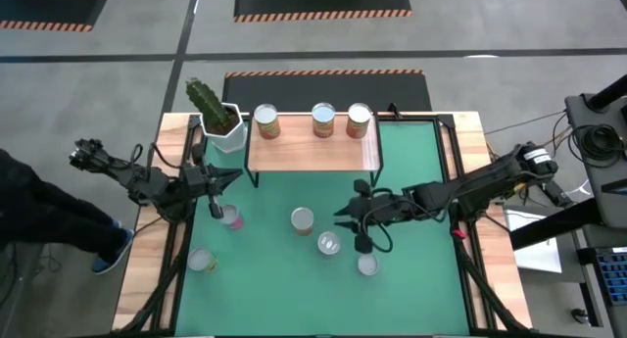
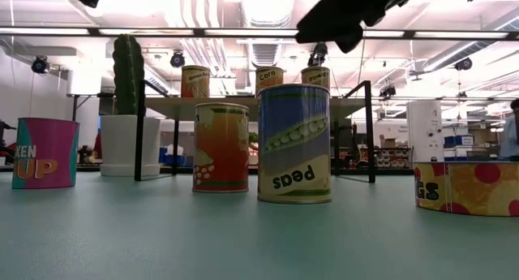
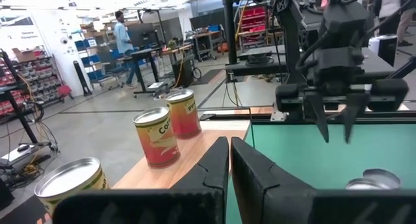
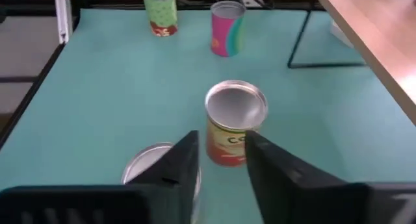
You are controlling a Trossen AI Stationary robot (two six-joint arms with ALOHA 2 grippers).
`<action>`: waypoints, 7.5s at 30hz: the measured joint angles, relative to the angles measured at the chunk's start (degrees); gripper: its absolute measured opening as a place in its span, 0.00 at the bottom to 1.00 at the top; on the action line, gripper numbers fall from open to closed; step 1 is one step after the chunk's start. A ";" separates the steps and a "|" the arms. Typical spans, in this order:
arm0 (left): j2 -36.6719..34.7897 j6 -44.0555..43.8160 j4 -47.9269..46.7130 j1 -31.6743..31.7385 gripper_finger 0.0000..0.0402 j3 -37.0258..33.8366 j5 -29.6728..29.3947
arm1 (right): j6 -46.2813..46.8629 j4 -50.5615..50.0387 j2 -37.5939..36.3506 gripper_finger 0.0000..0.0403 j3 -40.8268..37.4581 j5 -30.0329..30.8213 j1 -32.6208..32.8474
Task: Pick and place cans onto a shelf
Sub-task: Put the canned peas on the shelf
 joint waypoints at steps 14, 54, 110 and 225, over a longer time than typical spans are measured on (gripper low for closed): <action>-0.04 2.47 1.08 0.02 0.00 0.00 -0.01 | -1.67 -20.32 11.43 0.80 18.44 -1.65 1.38; 0.61 3.18 1.03 0.01 0.00 0.50 0.01 | 8.11 -40.31 22.82 0.81 31.10 -5.75 3.25; 0.61 3.17 1.03 -0.01 0.00 0.52 0.02 | 12.14 -34.69 22.91 0.93 27.83 1.26 5.37; 51.11 3.99 53.60 2.07 0.93 12.92 27.40 | -45.00 74.72 5.73 0.75 -12.80 -10.63 4.17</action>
